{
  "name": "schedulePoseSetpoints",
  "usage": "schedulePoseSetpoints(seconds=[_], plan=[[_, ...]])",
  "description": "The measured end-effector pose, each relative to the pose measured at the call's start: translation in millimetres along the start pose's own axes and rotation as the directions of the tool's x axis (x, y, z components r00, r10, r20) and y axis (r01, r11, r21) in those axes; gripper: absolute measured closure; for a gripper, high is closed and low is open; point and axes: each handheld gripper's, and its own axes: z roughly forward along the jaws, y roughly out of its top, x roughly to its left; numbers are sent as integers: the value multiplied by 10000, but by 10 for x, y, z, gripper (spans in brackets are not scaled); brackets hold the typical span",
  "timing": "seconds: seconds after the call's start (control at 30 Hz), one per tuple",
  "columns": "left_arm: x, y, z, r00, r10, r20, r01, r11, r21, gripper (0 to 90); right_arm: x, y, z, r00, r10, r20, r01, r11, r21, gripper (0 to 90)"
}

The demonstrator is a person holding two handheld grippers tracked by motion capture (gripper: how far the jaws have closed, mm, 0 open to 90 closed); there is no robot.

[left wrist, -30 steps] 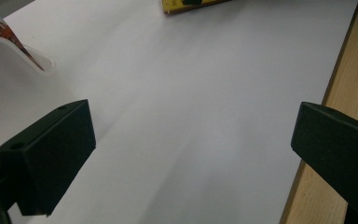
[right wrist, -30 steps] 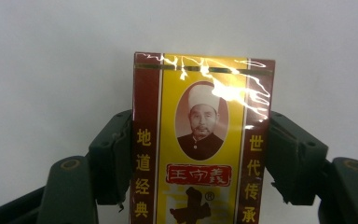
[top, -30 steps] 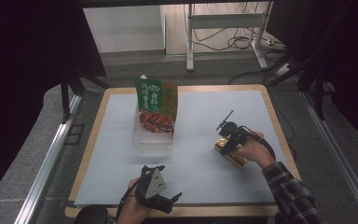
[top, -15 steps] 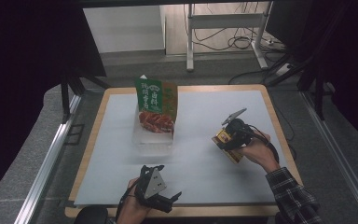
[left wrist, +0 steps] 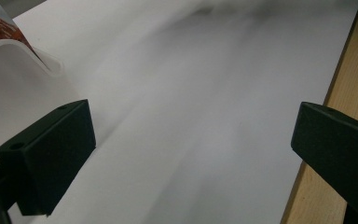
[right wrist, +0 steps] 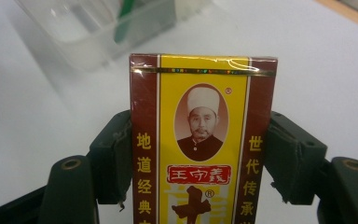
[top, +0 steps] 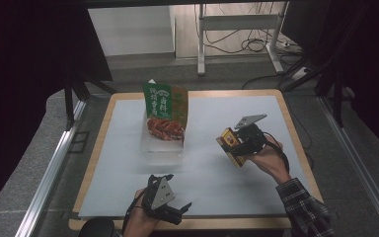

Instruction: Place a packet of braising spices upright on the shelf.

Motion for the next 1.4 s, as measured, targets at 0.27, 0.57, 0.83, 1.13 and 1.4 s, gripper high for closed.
schedulePoseSetpoints(seconds=[0.27,0.57,0.83,1.13,1.4], plan=[[-12,3,0,10000,14,42,-14,10000,3,0,94,138,35,9988,-207,-440,171,9967,-798,322],[-17,2,-2,10000,4,40,-4,10000,-4,0,193,336,94,9947,-329,-970,166,9862,-1646,321],[-37,-3,-8,10000,-25,74,25,10000,62,0,301,504,201,9897,-674,-1263,390,9758,-2152,321],[-23,-16,-38,9999,-136,19,136,9999,-38,0,436,701,335,9813,-930,-1683,490,9673,-2489,321],[-23,-15,-38,10000,-71,26,71,10000,1,0,543,863,425,9742,-1169,-1929,590,9576,-2820,322]])
